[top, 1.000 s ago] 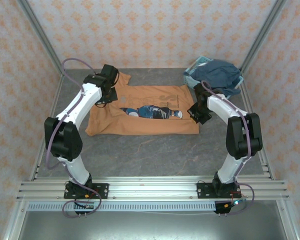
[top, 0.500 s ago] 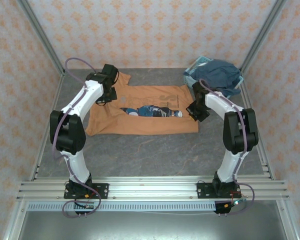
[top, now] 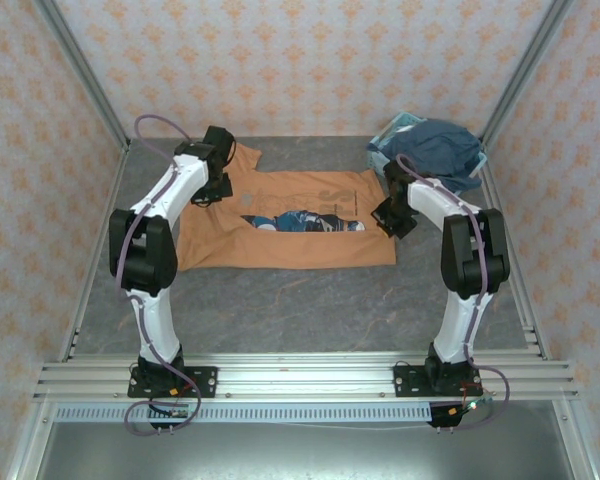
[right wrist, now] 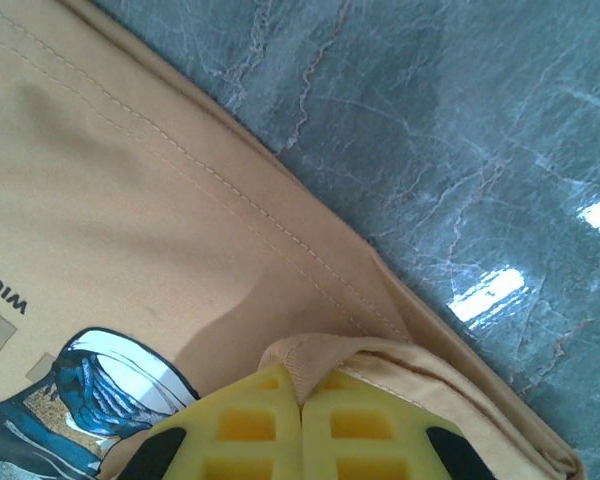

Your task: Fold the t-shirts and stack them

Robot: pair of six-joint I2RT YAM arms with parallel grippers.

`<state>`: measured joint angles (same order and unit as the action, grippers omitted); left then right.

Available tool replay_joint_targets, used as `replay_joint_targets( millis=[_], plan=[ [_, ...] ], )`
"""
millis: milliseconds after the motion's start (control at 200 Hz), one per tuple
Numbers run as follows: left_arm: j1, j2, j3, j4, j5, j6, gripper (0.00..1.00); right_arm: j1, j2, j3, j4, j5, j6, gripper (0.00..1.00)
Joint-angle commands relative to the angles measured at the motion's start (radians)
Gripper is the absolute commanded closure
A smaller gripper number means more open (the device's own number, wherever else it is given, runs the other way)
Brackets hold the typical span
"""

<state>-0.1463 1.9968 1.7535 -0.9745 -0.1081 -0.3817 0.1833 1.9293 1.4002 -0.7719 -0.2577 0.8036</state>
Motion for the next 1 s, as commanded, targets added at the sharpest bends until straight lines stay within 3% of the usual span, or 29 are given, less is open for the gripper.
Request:
replay_joint_targets(
  millis=[0, 105, 175, 260, 380, 525, 636, 996],
  plan=[
    [0.020, 0.028, 0.063, -0.029, 0.012, 0.029, 0.93, -0.019, 0.019, 0.036, -0.003, 0.027, -0.029, 0.95],
    [0.024, 0.014, 0.086, -0.040, 0.008, 0.022, 0.53, -0.018, -0.009, 0.062, -0.009, 0.030, -0.074, 0.66],
    [0.024, -0.037, 0.062, -0.042, 0.005, 0.013, 0.44, -0.018, -0.048, 0.072, -0.024, 0.039, -0.112, 0.54],
    [0.028, -0.140, -0.020, -0.050, 0.018, -0.013, 0.43, -0.018, -0.111, 0.049, -0.045, 0.046, -0.151, 0.47],
    [0.045, -0.267, -0.219, -0.105, 0.072, -0.104, 0.45, -0.018, -0.225, -0.084, -0.023, -0.012, -0.170, 0.45],
    [0.091, -0.400, -0.502, -0.037, 0.216, -0.211, 0.54, -0.013, -0.334, -0.276, 0.021, -0.105, -0.184, 0.51],
    [0.103, -0.388, -0.578, 0.007, 0.279, -0.236, 0.62, -0.007, -0.365, -0.373, 0.061, -0.161, -0.186, 0.56],
    [0.157, -0.365, -0.666, 0.024, 0.084, -0.195, 0.60, 0.002, -0.279, -0.398, 0.063, -0.138, -0.214, 0.51]
  ],
)
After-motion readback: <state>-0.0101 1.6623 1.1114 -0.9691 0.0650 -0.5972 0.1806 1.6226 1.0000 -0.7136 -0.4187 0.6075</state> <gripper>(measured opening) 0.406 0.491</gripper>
